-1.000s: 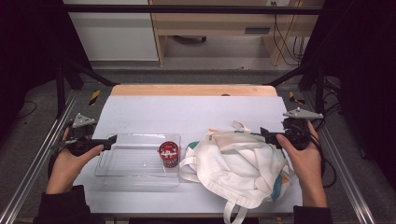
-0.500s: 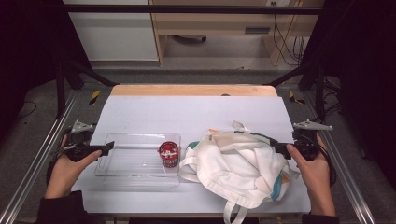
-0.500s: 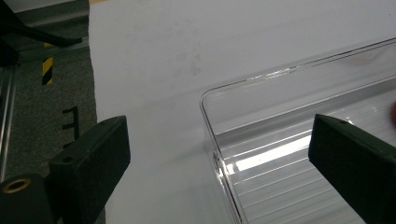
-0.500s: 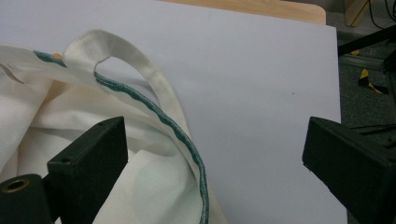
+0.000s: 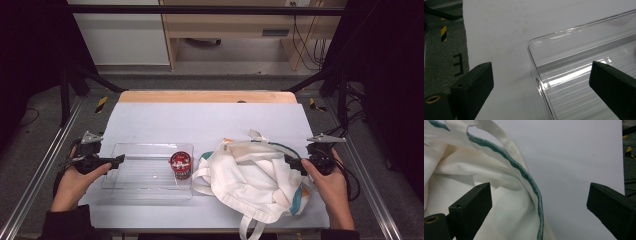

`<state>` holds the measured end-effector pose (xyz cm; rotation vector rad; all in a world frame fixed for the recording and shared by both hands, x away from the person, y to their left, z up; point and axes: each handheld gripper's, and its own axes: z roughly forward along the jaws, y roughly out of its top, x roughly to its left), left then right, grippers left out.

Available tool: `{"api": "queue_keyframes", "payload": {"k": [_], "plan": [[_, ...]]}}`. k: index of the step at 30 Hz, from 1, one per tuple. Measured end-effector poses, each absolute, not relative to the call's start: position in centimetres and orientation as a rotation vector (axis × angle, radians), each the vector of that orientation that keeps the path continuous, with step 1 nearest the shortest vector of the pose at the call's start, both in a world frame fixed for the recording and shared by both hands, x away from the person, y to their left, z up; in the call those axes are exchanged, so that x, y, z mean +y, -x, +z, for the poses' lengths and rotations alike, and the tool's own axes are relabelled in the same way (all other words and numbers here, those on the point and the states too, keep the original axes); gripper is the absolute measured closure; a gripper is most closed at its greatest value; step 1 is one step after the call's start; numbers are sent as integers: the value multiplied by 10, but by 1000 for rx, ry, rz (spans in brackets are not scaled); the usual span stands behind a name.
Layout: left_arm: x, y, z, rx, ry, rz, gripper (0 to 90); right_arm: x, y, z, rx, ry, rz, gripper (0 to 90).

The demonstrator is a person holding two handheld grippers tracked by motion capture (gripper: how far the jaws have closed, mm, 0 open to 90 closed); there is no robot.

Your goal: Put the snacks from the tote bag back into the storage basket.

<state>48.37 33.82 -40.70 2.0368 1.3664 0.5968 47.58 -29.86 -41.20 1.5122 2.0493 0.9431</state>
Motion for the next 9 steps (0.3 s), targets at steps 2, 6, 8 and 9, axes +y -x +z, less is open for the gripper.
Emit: {"api": "queue_keyframes", "payload": {"k": [2, 6, 8, 9], "plan": [[335, -484, -408, 1361, -2035, 593, 54, -298, -476, -414, 2060, -1513, 938, 64], [335, -485, -409, 1362, -2038, 594, 54, -297, -476, -418, 2068, -1524, 930, 64], [335, -485, -409, 1366, -2037, 589, 55, -297, -477, -419, 2077, -1525, 925, 63], [335, -485, -409, 1366, -2039, 589, 54, -297, -477, -419, 2079, -1518, 923, 63]]}}
